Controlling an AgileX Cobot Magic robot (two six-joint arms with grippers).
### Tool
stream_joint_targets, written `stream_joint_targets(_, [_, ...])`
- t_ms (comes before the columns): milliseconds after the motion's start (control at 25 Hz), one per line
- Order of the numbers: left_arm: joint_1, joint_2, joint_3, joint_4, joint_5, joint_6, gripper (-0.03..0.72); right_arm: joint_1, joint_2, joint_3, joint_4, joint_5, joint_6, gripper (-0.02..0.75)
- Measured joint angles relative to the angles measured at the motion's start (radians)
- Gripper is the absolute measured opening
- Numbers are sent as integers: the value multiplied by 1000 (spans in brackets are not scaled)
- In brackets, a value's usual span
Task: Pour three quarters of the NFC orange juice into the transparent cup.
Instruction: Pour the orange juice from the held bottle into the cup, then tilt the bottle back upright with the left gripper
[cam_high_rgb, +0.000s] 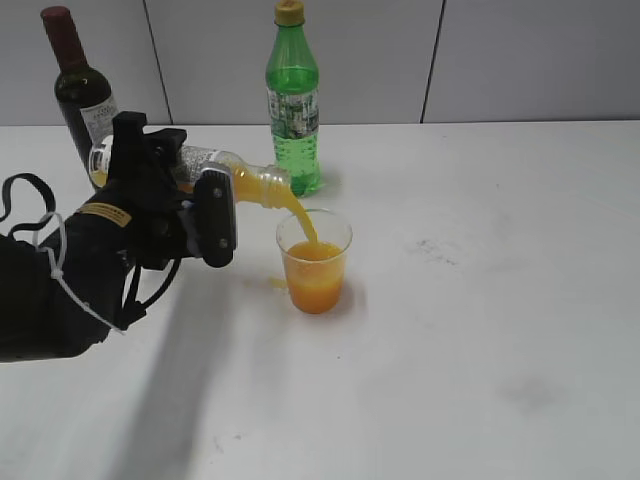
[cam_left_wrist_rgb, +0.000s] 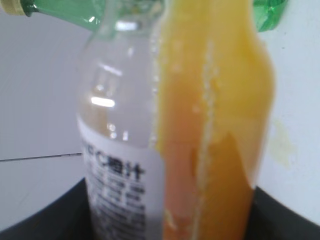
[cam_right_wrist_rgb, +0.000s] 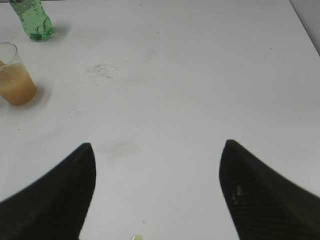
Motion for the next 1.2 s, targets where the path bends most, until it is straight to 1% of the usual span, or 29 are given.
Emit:
stream_joint_targets(880, [0, 0, -1, 12, -6, 1, 470, 0, 0, 0, 0, 0, 0, 590])
stream_joint_targets(1200, [0, 0, -1, 36, -6, 2, 470, 0, 0, 0, 0, 0, 0, 590])
